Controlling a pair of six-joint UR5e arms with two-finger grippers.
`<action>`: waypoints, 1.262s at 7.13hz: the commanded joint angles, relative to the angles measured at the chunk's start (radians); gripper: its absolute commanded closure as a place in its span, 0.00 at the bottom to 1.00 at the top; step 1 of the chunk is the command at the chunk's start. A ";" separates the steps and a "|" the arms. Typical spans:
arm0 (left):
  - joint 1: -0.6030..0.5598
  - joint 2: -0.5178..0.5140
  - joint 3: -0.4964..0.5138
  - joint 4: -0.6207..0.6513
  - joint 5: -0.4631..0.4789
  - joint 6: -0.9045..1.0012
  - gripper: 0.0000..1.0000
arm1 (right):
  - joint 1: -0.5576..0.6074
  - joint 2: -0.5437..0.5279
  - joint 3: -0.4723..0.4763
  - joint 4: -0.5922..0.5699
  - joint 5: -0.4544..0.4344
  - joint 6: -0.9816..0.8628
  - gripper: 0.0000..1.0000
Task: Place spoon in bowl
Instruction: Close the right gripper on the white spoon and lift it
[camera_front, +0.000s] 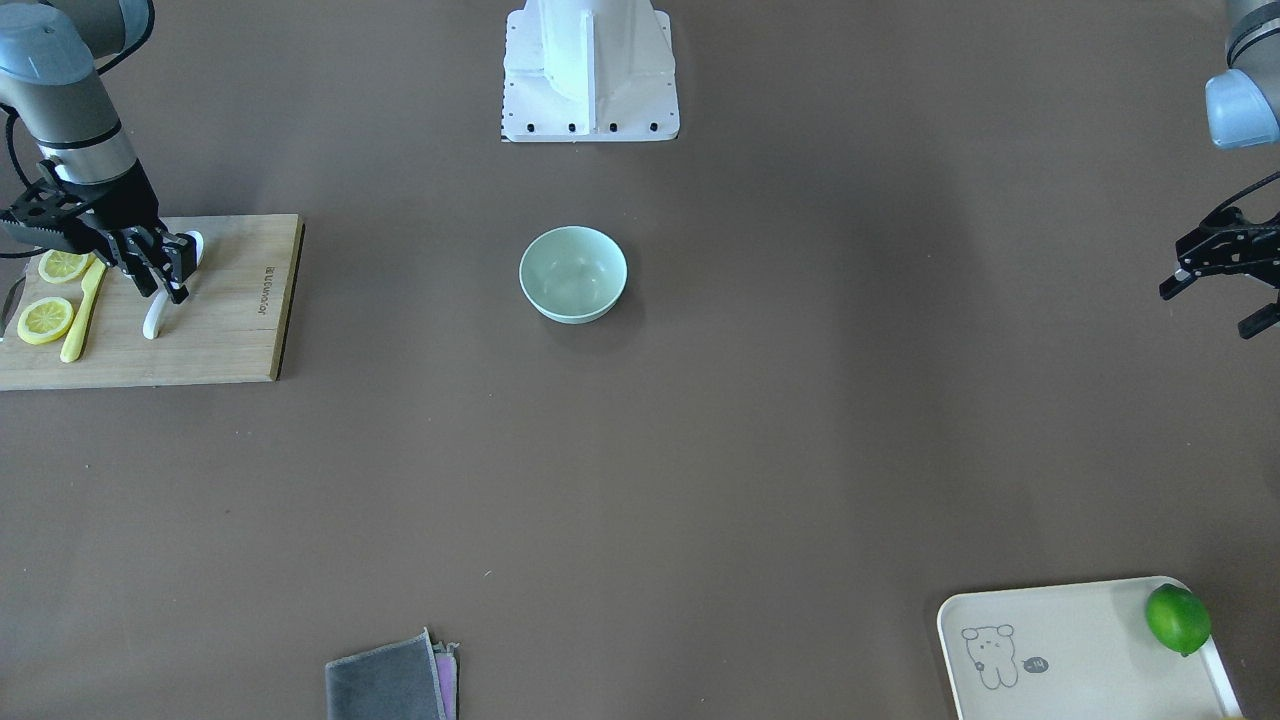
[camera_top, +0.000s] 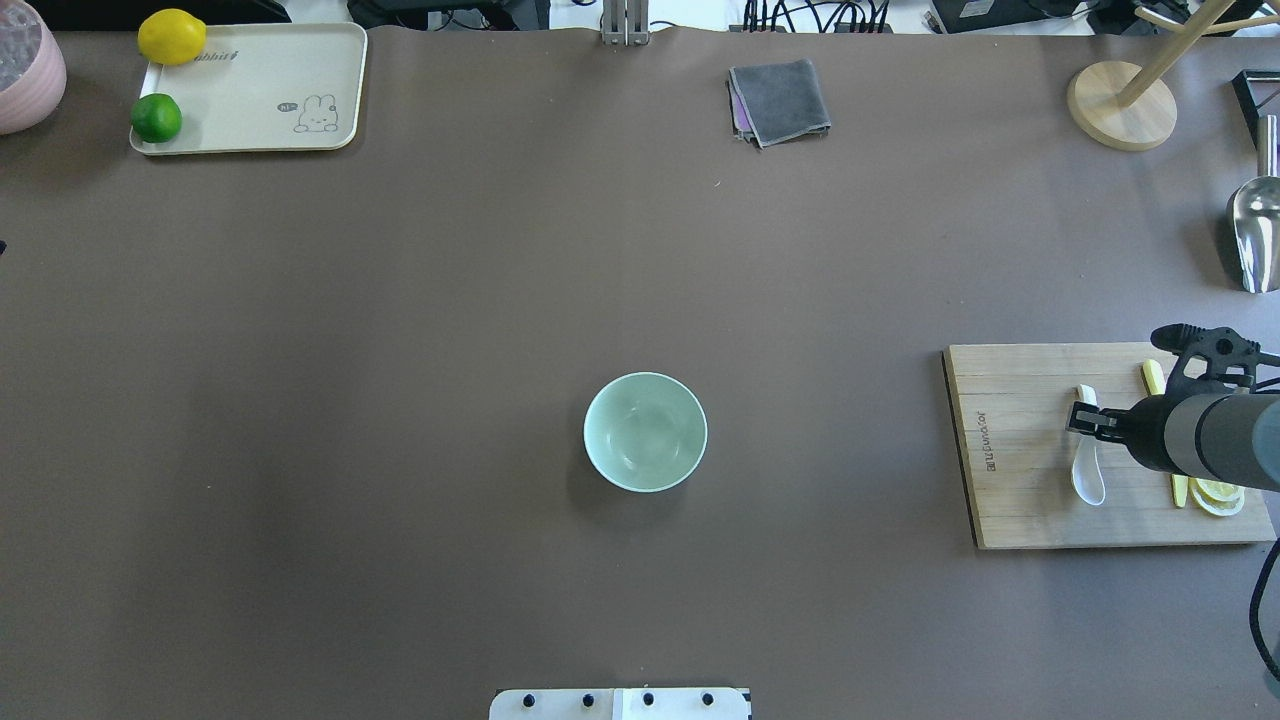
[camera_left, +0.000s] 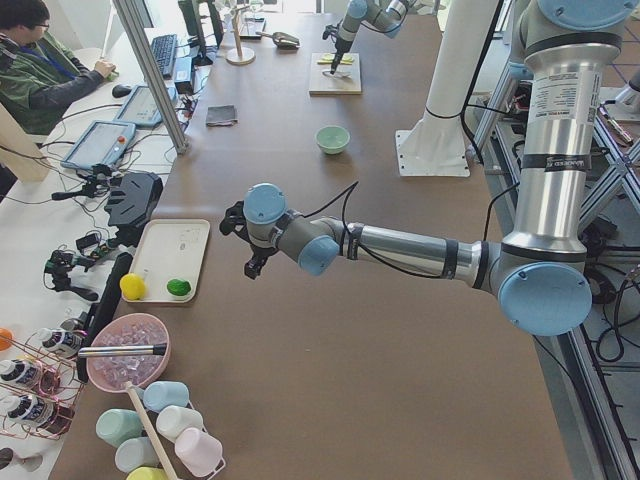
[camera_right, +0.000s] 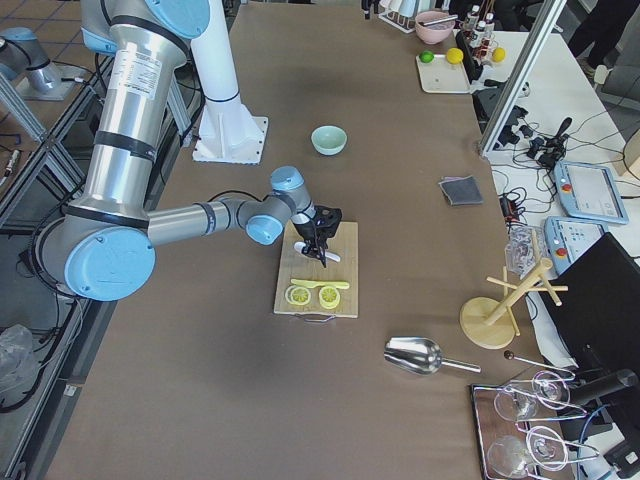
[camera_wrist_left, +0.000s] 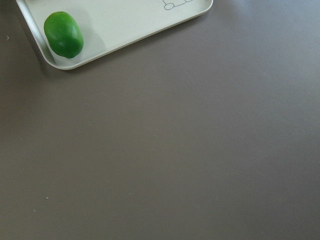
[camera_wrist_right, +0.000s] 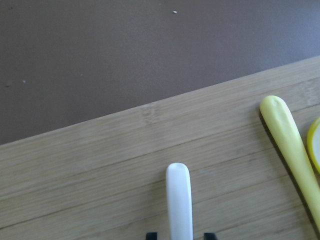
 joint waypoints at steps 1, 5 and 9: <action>0.001 0.003 -0.003 -0.003 0.002 -0.001 0.02 | -0.002 0.000 0.000 0.000 -0.001 0.010 1.00; 0.001 0.003 -0.001 -0.003 0.002 -0.001 0.02 | 0.013 0.224 0.156 -0.362 0.011 0.022 1.00; 0.002 0.015 0.000 -0.004 -0.004 -0.002 0.02 | -0.106 0.843 0.053 -0.960 -0.033 0.345 1.00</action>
